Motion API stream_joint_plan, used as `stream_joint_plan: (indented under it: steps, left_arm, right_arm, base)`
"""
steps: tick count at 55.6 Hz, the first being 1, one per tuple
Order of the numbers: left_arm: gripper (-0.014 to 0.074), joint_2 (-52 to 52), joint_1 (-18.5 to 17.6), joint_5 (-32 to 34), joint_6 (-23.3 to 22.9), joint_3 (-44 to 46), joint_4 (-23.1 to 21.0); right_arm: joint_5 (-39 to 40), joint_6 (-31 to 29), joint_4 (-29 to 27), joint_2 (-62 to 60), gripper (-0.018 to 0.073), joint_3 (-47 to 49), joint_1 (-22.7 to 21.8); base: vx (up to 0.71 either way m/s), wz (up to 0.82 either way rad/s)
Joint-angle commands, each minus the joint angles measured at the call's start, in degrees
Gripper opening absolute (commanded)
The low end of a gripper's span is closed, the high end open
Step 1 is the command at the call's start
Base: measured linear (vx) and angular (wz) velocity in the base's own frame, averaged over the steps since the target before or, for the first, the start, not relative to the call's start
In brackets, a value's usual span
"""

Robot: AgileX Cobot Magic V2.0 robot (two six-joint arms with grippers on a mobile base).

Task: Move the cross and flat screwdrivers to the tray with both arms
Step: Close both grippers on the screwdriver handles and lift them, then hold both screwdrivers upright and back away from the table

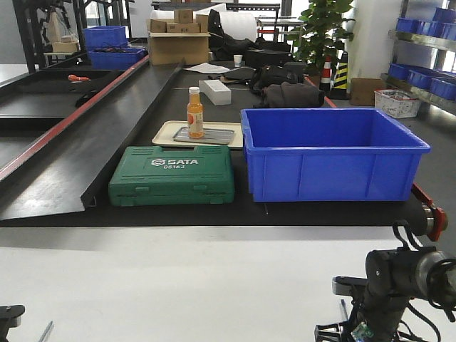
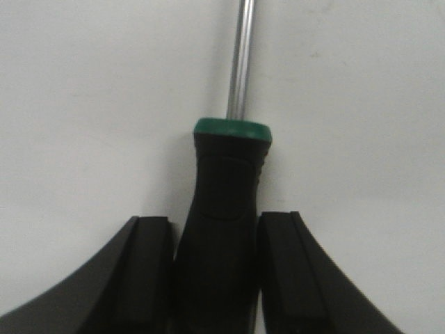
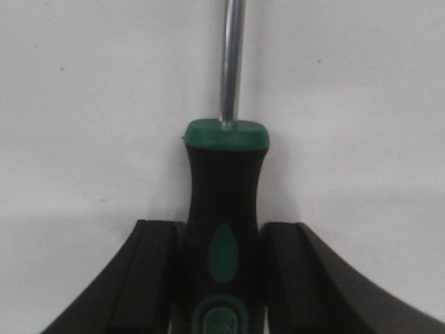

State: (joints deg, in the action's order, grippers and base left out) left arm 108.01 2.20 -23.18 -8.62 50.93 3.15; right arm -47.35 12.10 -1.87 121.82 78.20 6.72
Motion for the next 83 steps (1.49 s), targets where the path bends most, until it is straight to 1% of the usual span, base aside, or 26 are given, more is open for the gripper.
stream_joint_plan:
  steps: [1,10,18,27,37,47,53,57,62,69,76,83]
  left_arm:
    - [-0.0008,-0.45,-0.03,-2.15,0.92,0.37,0.59]
    - [-0.0006,-1.12,-0.03,-2.99,0.92,0.33,0.54]
    - [-0.0004,-4.98,-0.03,-2.98,0.92,0.33,0.54]
    - [-0.0003,-12.73,-0.03,-2.34,0.92,0.33,0.54]
    - [-0.0001,-24.54,-0.03,-2.84,0.92,0.33,0.54]
    - [0.0,-37.75,-0.03,-3.5,0.92,0.18,0.54]
    - [0.0,-46.13,-0.03,-0.48,1.42,-1.5,0.35]
    - [0.0,-52.43,-0.74,1.91,1.47,-3.99,0.34]
    - [0.0,-59.62,-2.06,1.78,1.47,-6.59,0.34]
    - [0.0,-68.91,-2.96,1.05,1.47,-9.38,0.27]
    - [0.0001,-77.73,-3.09,0.11,1.47,-10.92,-1.93]
    - [0.0001,-84.33,-3.09,-0.15,2.44,-12.38,-2.04]
  right_arm:
    - [0.61,-0.39,-1.11,-2.21,-0.0008,1.08,-0.3]
    - [-0.31,-3.07,-1.11,-2.88,-0.0008,1.08,-0.3]
    - [-0.32,-4.85,-1.67,-6.28,-0.0008,1.08,-0.3]
    - [0.32,-6.72,-1.67,-13.3,-0.0008,1.08,-0.3]
    - [1.29,-9.61,-1.67,-23.51,-0.0008,0.12,-0.3]
    - [8.63,-9.55,-1.95,-38.29,-0.0008,-9.03,-0.3]
    - [14.15,-9.55,-1.89,-49.48,-0.0008,-17.11,-0.3]
    - [17.12,-9.55,-1.71,-56.64,-0.0008,-21.28,-0.3]
    - [19.84,-9.49,-1.71,-66.37,-0.0008,-26.06,-0.3]
    - [21.71,-9.55,-1.42,-80.2,-0.0008,-31.82,-0.3]
    - [22.25,-9.35,0.07,-94.39,-0.0008,-36.68,-0.3]
    - [19.2,-8.28,1.87,-101.68,-0.0008,-38.4,-0.3]
  base:
    - [0.0,0.0]
    - [0.0,0.0]
    - [0.0,0.0]
    - [0.0,0.0]
    - [0.0,0.0]
    - [0.0,0.0]
    - [0.0,0.0]
    - [0.0,0.0]
    - [0.0,0.0]
    - [0.0,0.0]
    - [0.0,0.0]
    - [0.0,0.0]
